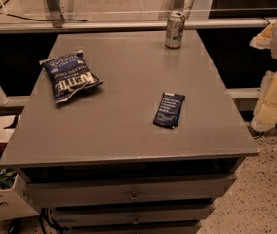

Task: Move 7up can near rxbar blueberry

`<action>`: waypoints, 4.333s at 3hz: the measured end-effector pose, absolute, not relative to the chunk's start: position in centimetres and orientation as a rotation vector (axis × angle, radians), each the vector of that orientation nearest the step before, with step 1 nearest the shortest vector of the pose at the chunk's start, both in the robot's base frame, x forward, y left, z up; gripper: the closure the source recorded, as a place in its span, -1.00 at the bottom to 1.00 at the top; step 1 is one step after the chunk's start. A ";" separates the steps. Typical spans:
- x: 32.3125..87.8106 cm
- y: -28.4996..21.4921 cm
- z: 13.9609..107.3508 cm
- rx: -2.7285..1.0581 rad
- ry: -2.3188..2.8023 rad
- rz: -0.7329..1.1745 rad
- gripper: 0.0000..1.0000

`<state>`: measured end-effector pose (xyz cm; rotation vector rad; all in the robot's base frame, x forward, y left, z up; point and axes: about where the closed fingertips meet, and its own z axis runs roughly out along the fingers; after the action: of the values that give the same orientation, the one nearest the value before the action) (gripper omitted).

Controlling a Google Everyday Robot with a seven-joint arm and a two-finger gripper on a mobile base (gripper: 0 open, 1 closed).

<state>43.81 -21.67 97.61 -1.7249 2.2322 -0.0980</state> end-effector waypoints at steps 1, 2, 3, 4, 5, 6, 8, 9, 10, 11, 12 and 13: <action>43.8 -21.7 97.6 -1.725 2.232 -0.098 -1.00; 44.3 -21.7 97.5 -1.707 2.206 -0.109 -1.00; 46.2 -21.7 96.3 -1.655 2.165 -0.097 -1.00; 48.9 -21.7 95.1 -1.590 2.109 -0.088 -1.00; 48.9 -21.7 95.1 -1.590 2.109 -0.088 -1.00; 49.5 -21.6 94.6 -1.554 2.116 -0.042 -1.00; 54.7 -20.8 92.3 -1.319 2.093 0.109 -1.00; 58.3 -20.5 91.5 -1.156 2.045 0.175 -1.00; 61.9 -19.8 90.8 -0.993 1.991 0.233 -1.00; 64.3 -17.7 90.4 -0.854 1.955 0.272 -1.00; 64.4 -17.6 90.4 -0.856 1.953 0.273 -1.00; 66.3 -16.6 90.1 -0.853 1.908 0.281 -1.00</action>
Offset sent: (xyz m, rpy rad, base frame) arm 0.0134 -0.0016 -0.0081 0.0324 -0.0572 0.0032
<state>66.26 -16.64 90.15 -0.8528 1.9078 0.2811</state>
